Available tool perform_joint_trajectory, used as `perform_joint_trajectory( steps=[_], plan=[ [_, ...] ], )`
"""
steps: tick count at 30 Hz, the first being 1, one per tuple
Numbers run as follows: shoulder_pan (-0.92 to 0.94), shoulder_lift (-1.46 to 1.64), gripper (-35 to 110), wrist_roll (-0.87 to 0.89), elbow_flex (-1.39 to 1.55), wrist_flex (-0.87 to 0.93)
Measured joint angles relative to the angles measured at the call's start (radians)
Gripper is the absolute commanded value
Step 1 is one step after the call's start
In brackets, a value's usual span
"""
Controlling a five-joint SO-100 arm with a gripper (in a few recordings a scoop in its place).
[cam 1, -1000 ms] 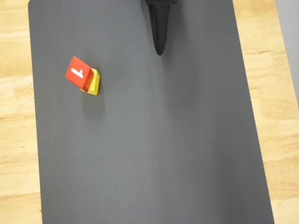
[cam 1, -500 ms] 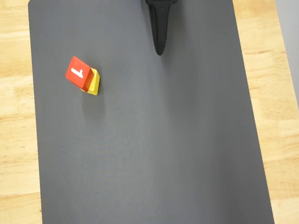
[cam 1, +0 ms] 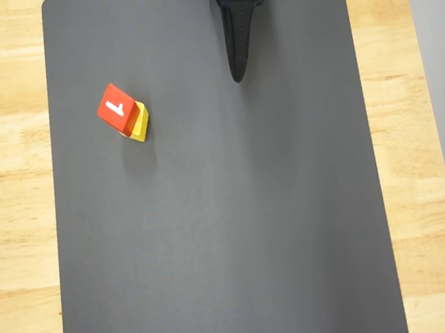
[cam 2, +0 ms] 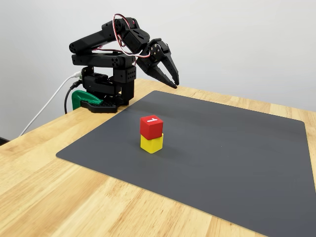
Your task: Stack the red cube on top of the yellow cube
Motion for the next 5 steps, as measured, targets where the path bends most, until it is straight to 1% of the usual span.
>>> perform_joint_trajectory(
  steps=[5],
  plan=[
    [0.000, 0.000, 0, 0.000, 0.000, 0.000]
  ],
)
